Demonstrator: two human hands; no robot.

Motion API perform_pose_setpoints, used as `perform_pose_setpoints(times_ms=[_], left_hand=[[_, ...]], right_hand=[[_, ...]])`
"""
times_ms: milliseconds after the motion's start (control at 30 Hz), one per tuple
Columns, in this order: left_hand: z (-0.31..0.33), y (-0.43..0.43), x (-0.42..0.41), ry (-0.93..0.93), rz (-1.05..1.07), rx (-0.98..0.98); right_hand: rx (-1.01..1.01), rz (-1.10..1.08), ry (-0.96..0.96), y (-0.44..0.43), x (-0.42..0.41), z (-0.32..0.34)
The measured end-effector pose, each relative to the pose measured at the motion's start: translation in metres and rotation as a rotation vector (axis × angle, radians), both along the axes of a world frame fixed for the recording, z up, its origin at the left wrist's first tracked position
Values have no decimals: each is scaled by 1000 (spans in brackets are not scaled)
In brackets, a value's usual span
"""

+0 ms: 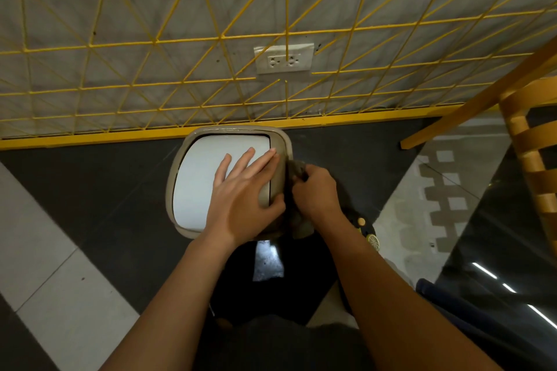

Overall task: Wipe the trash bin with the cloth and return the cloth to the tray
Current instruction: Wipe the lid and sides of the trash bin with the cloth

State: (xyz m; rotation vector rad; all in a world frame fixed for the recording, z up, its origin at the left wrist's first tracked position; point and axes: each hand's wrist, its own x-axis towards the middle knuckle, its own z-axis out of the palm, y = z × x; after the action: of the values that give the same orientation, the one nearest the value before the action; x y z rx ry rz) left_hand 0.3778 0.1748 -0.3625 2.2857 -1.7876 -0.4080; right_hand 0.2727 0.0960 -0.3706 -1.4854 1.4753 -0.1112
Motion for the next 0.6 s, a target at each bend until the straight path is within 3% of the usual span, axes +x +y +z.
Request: perform_pose_setpoints(times_ms=[300, 600], left_hand=[[-1, 0, 2, -1, -23, -32], [-3, 1, 1, 5, -7, -45]], right_hand=[[-76, 93, 51, -51, 33, 3], [-11, 23, -13, 15, -10, -6]])
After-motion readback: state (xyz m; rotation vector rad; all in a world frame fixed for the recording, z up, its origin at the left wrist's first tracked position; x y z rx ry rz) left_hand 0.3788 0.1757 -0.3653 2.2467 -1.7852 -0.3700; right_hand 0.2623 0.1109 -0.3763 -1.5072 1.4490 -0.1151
